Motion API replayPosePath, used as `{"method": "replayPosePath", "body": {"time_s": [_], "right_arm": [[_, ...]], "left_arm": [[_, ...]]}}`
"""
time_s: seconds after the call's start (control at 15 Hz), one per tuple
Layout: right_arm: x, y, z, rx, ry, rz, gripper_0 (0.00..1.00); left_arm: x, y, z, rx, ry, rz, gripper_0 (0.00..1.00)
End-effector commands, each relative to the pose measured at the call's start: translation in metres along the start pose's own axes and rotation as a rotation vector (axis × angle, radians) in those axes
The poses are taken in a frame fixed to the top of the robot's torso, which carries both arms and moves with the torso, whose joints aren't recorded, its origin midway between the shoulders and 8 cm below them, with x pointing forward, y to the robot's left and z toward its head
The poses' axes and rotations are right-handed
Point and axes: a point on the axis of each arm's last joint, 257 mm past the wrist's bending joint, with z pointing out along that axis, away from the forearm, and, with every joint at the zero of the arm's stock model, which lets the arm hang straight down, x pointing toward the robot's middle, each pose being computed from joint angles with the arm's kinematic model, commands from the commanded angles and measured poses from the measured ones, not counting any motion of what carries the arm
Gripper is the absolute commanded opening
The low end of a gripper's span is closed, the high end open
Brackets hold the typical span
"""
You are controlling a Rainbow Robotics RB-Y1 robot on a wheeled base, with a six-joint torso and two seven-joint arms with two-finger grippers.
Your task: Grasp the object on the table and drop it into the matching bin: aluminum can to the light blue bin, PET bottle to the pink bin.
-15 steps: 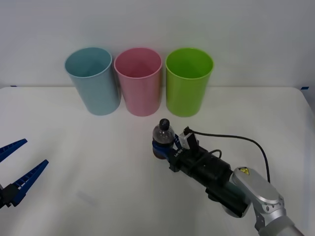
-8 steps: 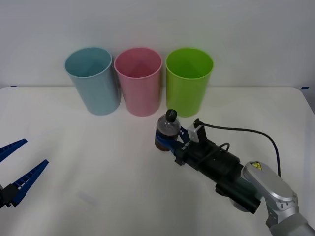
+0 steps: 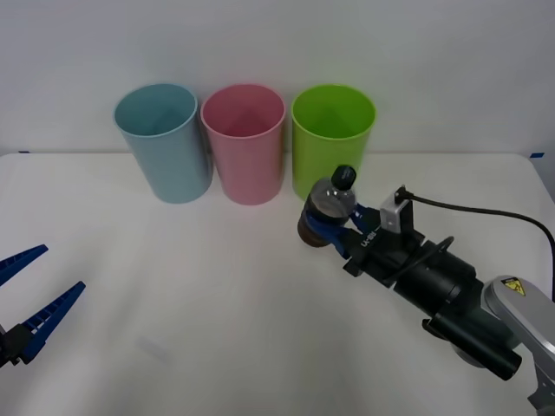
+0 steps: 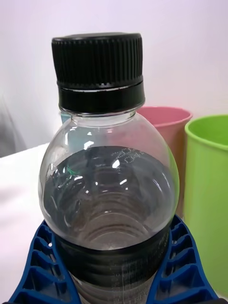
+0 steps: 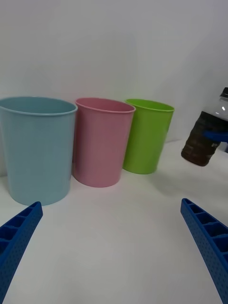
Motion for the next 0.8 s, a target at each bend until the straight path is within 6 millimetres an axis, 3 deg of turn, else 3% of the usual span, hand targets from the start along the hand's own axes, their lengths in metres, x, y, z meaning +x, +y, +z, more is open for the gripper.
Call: {"method": "replayPosePath", "body": {"time_s": [0.07, 0.8], "right_arm": [[-0.032, -0.007, 0.001, 0.005, -0.051, 0.043, 0.00], [-0.133, -0.048, 0.034, -0.008, -0.141, 0.081, 0.00]], "left_arm": [[0.000, 0.000, 0.000, 0.000, 0.000, 0.000, 1.00], [0.000, 0.000, 0.000, 0.000, 0.000, 0.000, 1.00]]}}
